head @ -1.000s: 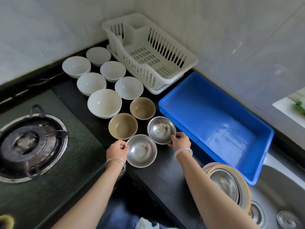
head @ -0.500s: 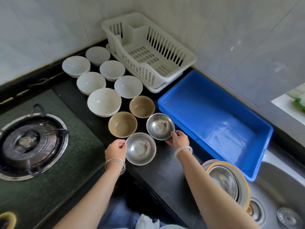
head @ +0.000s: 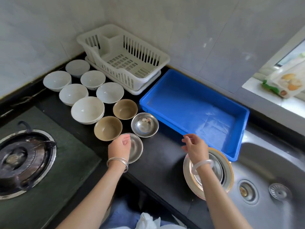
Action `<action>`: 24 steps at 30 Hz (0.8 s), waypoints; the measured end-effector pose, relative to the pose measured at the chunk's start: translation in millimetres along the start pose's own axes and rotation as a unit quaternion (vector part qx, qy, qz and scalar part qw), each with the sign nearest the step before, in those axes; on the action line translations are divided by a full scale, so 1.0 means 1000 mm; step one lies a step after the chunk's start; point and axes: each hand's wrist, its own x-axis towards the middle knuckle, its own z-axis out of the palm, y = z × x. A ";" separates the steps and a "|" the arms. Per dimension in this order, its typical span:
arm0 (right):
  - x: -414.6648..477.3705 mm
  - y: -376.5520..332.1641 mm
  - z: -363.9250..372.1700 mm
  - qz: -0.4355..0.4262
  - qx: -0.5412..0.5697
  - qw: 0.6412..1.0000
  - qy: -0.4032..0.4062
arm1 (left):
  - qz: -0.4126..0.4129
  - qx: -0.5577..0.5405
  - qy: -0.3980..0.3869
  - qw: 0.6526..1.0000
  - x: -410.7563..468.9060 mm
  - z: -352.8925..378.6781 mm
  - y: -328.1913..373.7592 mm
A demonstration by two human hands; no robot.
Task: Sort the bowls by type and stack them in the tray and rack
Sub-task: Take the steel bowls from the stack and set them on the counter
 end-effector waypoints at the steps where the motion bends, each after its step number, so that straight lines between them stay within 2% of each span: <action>1: -0.004 0.009 -0.014 -0.003 -0.023 0.999 0.022 | 0.012 0.000 -0.027 1.000 -0.004 0.011 0.008; 5: -0.020 0.051 -0.064 0.025 -0.137 0.981 0.132 | 0.065 0.029 -0.157 0.985 -0.028 0.065 0.032; 11: -0.040 0.102 -0.093 0.085 -0.184 0.963 0.179 | 0.139 0.123 -0.283 0.941 -0.066 0.138 0.059; 17: -0.042 0.115 -0.092 0.116 -0.145 0.969 0.160 | 0.190 0.244 -0.282 0.908 -0.072 0.169 0.064; 24: -0.042 0.115 -0.091 0.130 -0.147 0.967 0.164 | 0.219 0.286 -0.263 0.895 -0.071 0.181 0.063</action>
